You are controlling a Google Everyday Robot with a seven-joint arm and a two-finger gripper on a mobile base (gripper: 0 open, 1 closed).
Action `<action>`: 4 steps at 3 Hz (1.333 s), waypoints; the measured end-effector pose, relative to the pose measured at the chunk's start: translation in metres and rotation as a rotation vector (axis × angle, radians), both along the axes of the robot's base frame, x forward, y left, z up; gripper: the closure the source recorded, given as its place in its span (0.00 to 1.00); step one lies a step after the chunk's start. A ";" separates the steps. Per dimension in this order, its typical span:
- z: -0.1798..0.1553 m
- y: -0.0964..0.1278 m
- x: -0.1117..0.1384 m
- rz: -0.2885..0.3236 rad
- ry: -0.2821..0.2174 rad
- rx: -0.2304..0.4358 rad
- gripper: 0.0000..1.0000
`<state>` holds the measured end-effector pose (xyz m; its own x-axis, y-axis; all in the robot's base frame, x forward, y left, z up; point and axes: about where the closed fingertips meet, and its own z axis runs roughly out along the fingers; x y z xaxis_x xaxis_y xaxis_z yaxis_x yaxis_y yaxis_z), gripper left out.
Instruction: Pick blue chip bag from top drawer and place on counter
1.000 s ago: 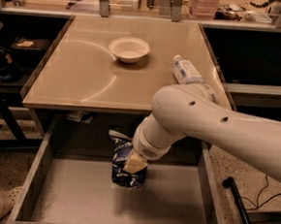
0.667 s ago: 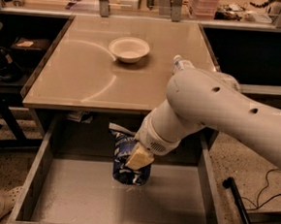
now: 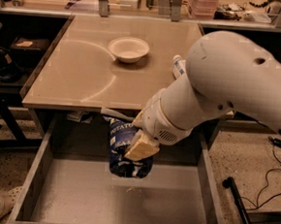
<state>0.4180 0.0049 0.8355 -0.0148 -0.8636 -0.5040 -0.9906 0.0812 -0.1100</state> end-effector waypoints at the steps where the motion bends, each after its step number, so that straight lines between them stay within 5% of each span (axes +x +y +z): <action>1: 0.034 0.004 0.000 0.033 -0.056 0.024 1.00; 2: 0.055 0.008 0.011 0.050 -0.090 0.042 1.00; 4: 0.072 0.020 0.083 0.065 -0.104 0.055 1.00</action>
Offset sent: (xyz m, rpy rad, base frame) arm 0.0452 0.0154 0.0791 0.0772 -0.1291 0.0750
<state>0.5006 0.0246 0.9080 0.0949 -0.8321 -0.5465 -0.9775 0.0260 -0.2093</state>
